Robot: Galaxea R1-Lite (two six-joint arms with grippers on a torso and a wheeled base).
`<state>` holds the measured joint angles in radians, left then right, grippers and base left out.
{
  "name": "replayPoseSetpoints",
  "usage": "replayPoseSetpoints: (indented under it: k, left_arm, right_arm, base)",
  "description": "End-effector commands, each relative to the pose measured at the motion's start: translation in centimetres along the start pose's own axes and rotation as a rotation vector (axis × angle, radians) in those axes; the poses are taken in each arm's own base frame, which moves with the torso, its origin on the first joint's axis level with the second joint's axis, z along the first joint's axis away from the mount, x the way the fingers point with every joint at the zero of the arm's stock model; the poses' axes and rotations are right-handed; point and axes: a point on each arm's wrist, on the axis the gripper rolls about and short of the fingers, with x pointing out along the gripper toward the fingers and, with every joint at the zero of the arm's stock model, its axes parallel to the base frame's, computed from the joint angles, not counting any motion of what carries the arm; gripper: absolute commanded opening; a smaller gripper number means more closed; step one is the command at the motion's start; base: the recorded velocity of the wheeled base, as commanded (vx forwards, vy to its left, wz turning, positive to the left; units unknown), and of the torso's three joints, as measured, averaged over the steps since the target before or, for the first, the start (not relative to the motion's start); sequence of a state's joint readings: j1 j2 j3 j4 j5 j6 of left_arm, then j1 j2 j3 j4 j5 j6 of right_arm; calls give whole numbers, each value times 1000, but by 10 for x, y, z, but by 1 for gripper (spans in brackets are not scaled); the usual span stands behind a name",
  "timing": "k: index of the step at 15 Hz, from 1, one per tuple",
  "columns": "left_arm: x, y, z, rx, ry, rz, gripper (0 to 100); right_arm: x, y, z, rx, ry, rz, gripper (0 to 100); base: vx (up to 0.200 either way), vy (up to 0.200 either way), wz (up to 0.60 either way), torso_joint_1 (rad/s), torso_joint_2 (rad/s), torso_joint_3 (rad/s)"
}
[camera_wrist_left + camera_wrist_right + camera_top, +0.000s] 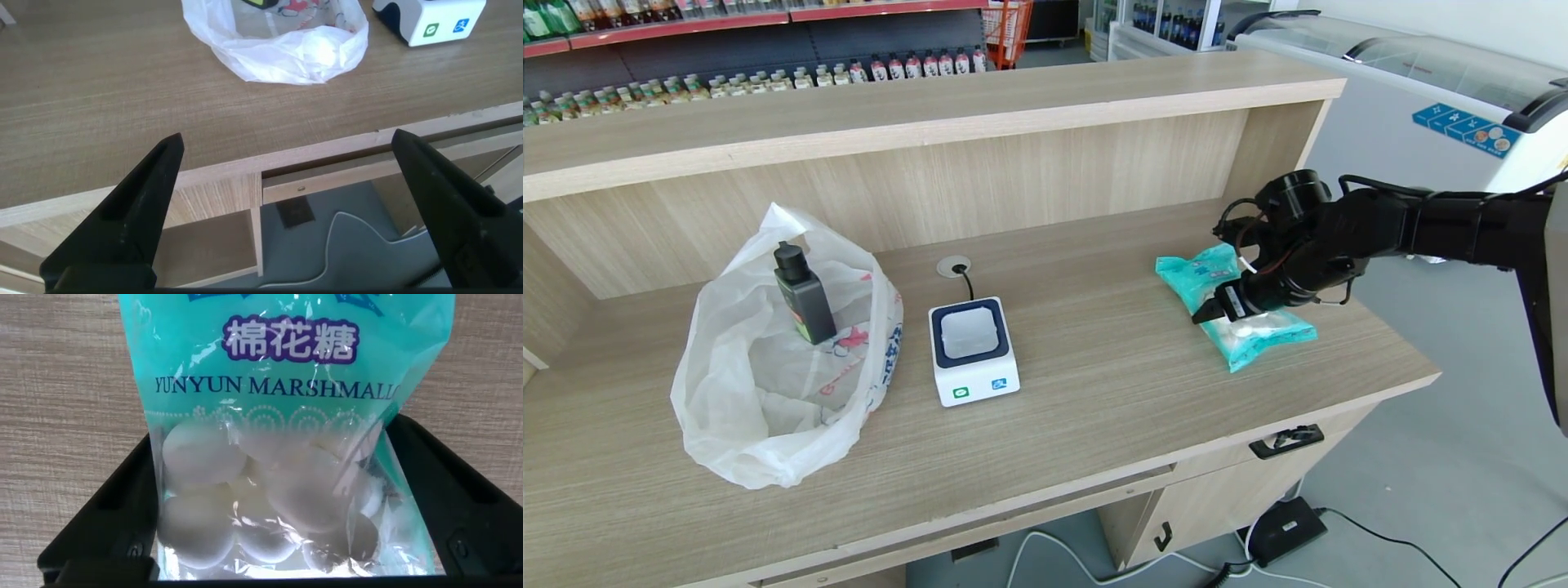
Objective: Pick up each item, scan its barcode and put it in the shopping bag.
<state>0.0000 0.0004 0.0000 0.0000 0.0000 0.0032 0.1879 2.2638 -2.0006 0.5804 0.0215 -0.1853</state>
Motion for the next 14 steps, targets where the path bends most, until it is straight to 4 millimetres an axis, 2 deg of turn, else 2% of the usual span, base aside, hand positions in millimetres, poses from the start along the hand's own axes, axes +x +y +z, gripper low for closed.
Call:
replayPoseSetpoints:
  k: [1,2,8,14]
  left_arm:
    - [0,0,0,0,0,0,100]
    - [0,0,0,0,0,0,100]
    - [0,0,0,0,0,0,100]
    - [0,0,0,0,0,0,100]
  right_arm:
    - [0,0,0,2,3,4,100]
    - [0,1,-1,1,4,4,0]
    - [20,16,-5,-49,36,26,0]
    - [14,26,-1,-63,25,40,0]
  base:
    - [0,0,0,0,0,0]
    - [0,0,0,0,0,0]
    - [0,0,0,0,0,0]
    - [0,0,0,0,0,0]
